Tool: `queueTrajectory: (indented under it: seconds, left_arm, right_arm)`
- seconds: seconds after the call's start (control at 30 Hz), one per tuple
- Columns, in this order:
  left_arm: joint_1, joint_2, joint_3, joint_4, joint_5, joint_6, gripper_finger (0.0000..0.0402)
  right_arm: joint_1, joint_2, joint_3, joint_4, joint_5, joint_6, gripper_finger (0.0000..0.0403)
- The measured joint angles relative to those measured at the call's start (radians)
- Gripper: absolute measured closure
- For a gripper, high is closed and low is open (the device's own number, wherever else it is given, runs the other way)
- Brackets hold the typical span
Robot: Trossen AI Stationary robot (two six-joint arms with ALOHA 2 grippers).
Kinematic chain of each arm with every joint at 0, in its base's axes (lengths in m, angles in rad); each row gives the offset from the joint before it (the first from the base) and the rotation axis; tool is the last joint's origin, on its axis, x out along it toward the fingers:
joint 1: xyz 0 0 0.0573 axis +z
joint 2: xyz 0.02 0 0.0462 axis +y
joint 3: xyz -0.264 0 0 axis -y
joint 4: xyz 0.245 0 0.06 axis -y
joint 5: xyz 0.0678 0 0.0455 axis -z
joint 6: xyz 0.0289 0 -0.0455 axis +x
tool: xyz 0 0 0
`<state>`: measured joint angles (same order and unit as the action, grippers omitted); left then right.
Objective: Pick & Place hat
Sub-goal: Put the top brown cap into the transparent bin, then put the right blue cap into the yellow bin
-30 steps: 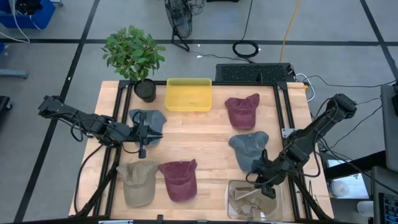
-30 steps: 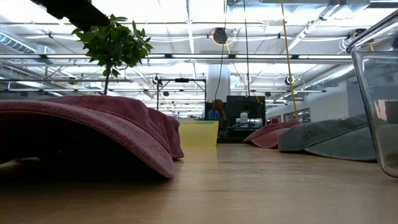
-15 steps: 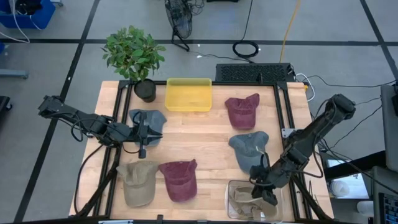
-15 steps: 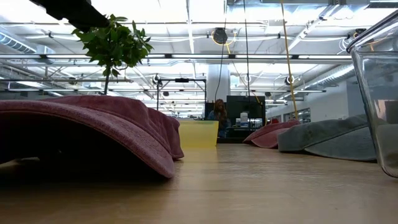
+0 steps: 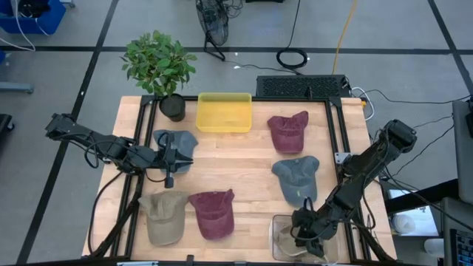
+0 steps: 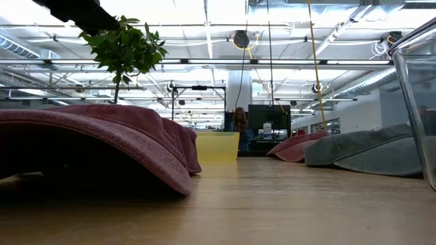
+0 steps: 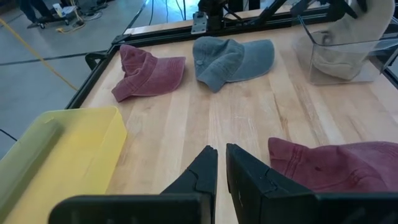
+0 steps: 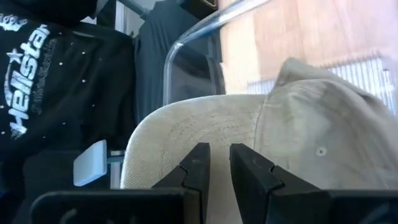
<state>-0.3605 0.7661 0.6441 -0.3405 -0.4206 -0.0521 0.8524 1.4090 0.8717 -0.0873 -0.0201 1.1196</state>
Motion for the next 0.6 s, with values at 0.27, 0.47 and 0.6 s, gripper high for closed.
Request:
queueTrajectory:
  seconds: [0.27, 0.47, 0.6]
  left_arm:
    - [0.001, 0.0, 0.0, 0.002, -0.028, 0.048, 0.036]
    - [0.002, 0.0, 0.0, 0.004, -0.033, 0.076, 0.036]
    - [0.002, 0.0, 0.0, 0.021, -0.034, 0.093, 0.036]
  right_arm:
    - [0.0, 0.0, 0.062, 0.008, 0.097, -0.067, 0.0348]
    - [0.01, 0.023, 0.065, 0.002, 0.121, -0.056, 0.0348]
    - [0.016, 0.038, 0.065, -0.011, 0.125, -0.079, 0.0348]
